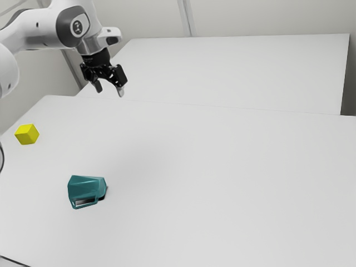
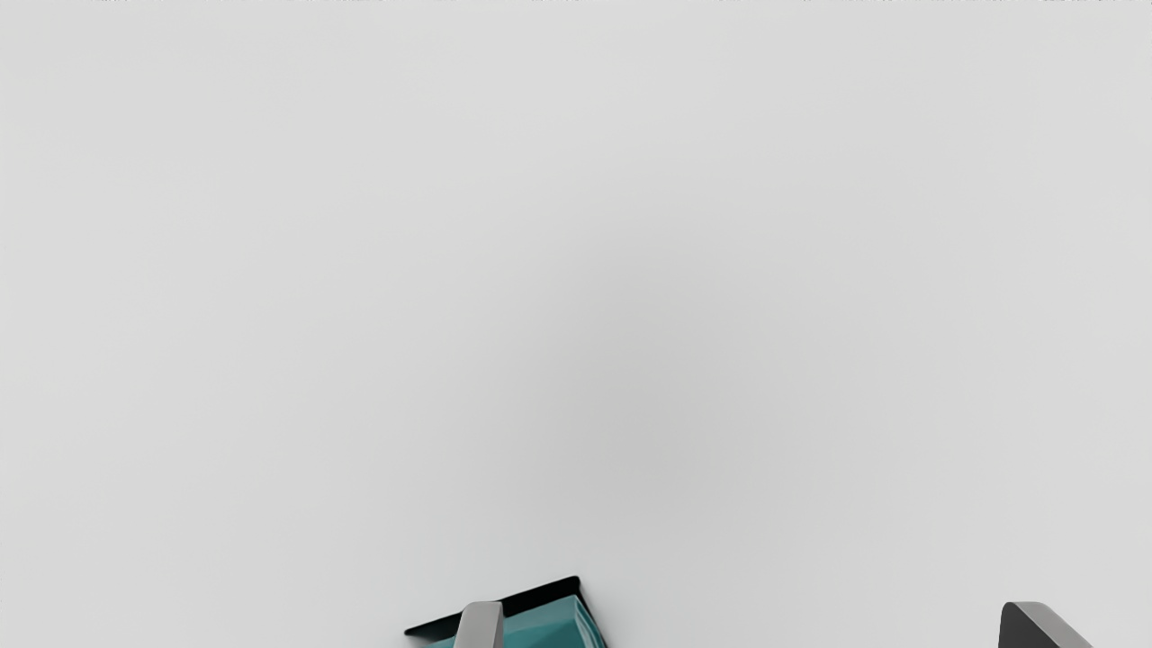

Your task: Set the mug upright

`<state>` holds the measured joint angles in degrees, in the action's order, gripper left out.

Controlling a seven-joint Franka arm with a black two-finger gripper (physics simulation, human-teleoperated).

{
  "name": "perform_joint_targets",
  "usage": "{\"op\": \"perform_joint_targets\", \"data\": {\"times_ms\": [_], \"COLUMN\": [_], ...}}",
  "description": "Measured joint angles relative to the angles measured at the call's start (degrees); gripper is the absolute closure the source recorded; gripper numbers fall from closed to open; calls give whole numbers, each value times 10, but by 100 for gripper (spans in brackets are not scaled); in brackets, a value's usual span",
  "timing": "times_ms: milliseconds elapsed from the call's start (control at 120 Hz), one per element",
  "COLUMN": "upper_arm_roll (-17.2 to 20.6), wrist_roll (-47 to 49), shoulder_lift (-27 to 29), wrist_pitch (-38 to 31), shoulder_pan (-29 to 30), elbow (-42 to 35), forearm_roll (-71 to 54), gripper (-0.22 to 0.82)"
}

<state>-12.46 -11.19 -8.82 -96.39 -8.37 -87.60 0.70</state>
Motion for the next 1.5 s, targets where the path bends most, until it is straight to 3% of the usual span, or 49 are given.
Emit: {"op": "perform_joint_targets", "data": {"times_ms": [167, 300, 417, 533, 633, 775, 1033, 1225, 1500], "upper_arm_roll": [-5, -13, -25, -51, -65, -135, -145, -147, -167], "wrist_roll": [-2, 3, 10, -9, -70, -203, -427, -551, -677], "shoulder_lift": [24, 103, 183, 229, 264, 266, 301, 363, 360], "wrist_pitch": [-14, -91, -200, -288, -359, -406, -453, -468, -476], "shoulder_pan": [-1, -2, -1, 0, -6, -70, -98, -26, 46], "elbow": [-33, -168, -310, -396, -468, -499, -610, -675, -683], "forearm_roll": [3, 6, 15, 84, 187, 363, 588, 622, 630], "gripper": [0, 0, 0, 1, 1, 0, 0, 0, 0]}}
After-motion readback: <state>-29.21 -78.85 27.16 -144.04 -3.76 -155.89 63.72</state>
